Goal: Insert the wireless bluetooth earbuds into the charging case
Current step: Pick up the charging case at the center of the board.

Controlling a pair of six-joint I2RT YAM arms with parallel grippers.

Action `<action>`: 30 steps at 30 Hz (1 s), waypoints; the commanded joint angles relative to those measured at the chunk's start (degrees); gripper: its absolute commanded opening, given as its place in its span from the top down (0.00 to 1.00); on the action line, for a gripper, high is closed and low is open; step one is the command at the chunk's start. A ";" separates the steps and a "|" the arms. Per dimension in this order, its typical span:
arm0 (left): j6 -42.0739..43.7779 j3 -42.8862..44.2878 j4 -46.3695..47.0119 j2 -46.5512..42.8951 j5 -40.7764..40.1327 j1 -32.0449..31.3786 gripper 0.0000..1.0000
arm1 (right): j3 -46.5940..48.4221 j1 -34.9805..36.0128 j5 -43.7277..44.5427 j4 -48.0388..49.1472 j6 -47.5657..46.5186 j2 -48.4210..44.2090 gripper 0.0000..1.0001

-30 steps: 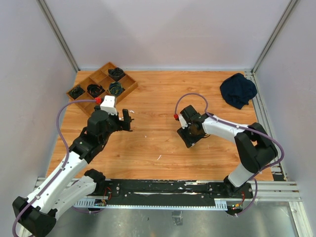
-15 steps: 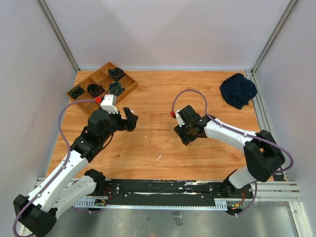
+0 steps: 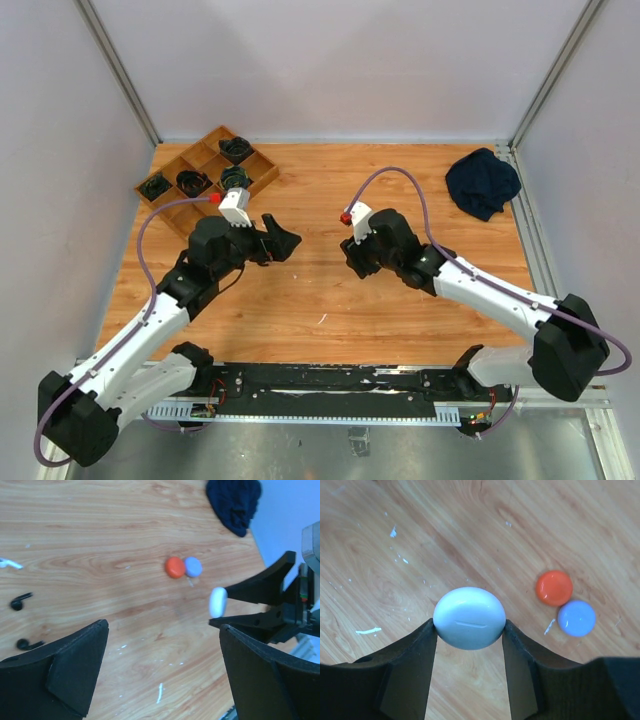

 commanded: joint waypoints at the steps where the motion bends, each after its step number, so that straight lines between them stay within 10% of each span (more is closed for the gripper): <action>1: -4.88 -1.07 9.93 1.68 10.45 0.49 0.04 | -2.03 1.50 -2.46 9.89 -1.94 -2.93 0.57; 30: -7.77 -1.75 30.11 16.03 16.48 -5.83 0.26 | -5.88 4.01 -12.90 24.51 -2.67 -5.74 0.57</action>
